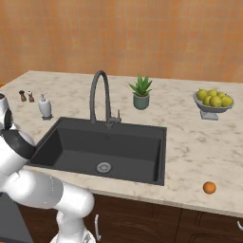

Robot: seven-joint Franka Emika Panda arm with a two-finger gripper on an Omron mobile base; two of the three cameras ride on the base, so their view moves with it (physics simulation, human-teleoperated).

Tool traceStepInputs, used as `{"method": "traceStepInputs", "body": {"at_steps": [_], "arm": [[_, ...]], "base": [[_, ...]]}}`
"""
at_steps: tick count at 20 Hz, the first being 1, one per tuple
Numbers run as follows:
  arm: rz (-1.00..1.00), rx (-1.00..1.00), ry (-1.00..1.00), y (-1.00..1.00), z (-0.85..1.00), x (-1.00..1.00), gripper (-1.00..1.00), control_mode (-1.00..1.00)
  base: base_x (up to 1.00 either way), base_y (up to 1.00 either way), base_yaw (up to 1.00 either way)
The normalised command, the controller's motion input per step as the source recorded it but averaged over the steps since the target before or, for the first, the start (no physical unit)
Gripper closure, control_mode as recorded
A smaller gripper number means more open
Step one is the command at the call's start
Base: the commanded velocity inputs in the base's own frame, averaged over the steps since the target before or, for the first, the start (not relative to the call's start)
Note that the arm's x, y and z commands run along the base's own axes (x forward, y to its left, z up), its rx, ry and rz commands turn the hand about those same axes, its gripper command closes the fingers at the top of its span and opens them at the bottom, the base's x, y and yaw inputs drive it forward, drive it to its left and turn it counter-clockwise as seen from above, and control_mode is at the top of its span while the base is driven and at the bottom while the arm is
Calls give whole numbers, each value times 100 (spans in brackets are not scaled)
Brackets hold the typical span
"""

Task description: Put the colander in the sink, put the tangerine in the colander, and turn on the sink faucet and pour water over the colander.

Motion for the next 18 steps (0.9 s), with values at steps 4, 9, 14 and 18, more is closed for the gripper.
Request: {"method": "traceStepInputs", "body": {"at_steps": [4,9,14,18], "arm": [[0,0,3,18,-22,23,-100,-100],[0,0,2,18,-22,29,-100,-100],[0,-2,0,18,-25,26,-100,-100],[0,-4,0,23,-21,29,-100,-100]], "base": [[0,0,0],[0,0,0],[0,0,0],[0,0,0]]}}
